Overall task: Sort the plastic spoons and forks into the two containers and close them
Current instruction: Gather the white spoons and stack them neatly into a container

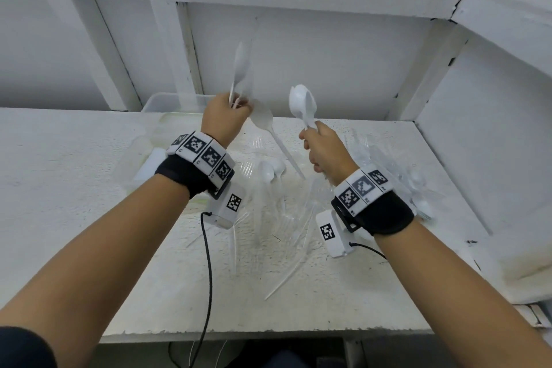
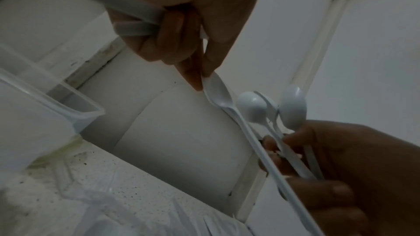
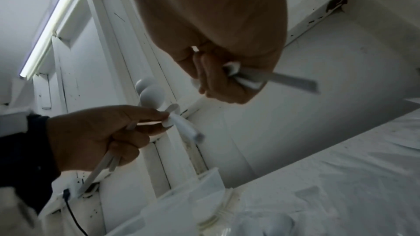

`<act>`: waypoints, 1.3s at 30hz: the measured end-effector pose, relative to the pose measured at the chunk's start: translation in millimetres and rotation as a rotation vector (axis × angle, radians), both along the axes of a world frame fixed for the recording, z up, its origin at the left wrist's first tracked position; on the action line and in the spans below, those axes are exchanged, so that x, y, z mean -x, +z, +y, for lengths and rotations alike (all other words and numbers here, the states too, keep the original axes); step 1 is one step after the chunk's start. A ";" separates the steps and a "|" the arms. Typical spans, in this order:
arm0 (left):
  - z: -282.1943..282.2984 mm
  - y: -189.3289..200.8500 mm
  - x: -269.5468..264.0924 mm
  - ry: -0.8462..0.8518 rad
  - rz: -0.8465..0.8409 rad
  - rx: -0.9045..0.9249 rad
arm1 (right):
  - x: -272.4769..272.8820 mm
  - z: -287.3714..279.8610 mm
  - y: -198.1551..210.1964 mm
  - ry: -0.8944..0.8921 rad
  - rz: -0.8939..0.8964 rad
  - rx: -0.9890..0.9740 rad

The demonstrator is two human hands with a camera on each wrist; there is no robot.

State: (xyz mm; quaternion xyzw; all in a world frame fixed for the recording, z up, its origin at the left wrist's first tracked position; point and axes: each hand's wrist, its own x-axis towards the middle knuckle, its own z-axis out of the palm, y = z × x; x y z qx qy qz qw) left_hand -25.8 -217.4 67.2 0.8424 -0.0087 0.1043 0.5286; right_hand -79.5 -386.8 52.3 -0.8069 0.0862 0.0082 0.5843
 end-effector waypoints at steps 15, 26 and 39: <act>-1.1 -30.4 83.2 -0.143 0.339 0.228 | 43.3 26.9 -37.9 -0.099 -0.156 0.099; -12.2 -42.7 95.8 -0.136 0.388 0.322 | 51.4 49.0 -35.5 -0.318 -0.170 -0.086; -19.4 -41.5 100.7 -0.129 0.250 0.230 | 58.4 54.9 -35.0 -0.192 -0.193 -0.213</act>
